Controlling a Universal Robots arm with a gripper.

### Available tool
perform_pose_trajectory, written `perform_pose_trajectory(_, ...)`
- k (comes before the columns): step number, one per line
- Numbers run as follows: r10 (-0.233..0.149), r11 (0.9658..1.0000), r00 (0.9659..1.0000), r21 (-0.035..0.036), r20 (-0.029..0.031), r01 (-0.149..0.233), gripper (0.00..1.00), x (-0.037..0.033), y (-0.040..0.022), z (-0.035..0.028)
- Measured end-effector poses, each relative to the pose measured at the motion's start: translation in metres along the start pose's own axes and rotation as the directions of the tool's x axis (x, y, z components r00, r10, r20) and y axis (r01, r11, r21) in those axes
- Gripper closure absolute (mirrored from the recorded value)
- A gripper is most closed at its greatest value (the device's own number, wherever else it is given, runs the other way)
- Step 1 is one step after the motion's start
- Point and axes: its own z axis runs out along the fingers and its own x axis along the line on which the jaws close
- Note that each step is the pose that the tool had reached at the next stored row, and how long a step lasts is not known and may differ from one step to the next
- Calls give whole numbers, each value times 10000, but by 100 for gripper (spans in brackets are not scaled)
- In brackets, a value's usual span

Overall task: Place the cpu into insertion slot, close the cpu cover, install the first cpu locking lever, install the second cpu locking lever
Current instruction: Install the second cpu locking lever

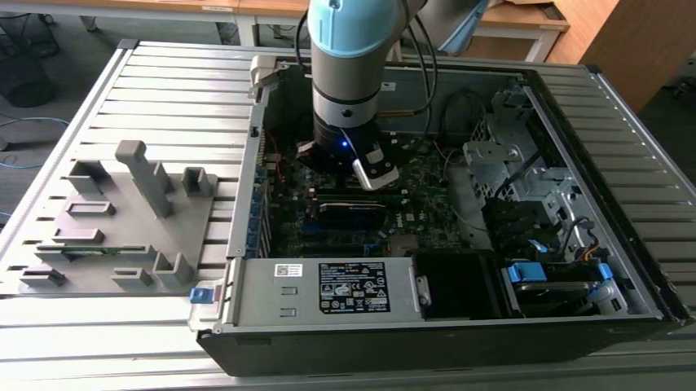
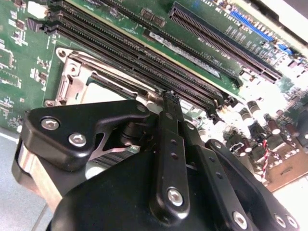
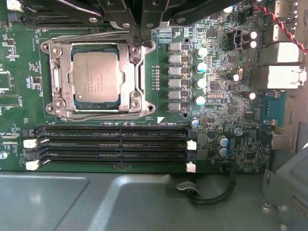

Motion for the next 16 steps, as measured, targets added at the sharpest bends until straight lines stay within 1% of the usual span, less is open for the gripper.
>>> perform_pose_trajectory(2, 2, 10000, 10000, -97, 2, -2, 89, 3, -2, 5)
perform_pose_trajectory(4, 4, 9999, 10000, -150, 1, -4, 89, 6, -7, 7)
perform_pose_trajectory(9, 5, 9997, 10000, -227, 5, -5, 89, 27, -21, 22)
perform_pose_trajectory(13, 5, 9997, 10000, -258, 10, -5, 89, 54, -28, 32)
perform_pose_trajectory(16, 6, 9997, 10000, -264, 11, -5, 89, 73, -33, 38)
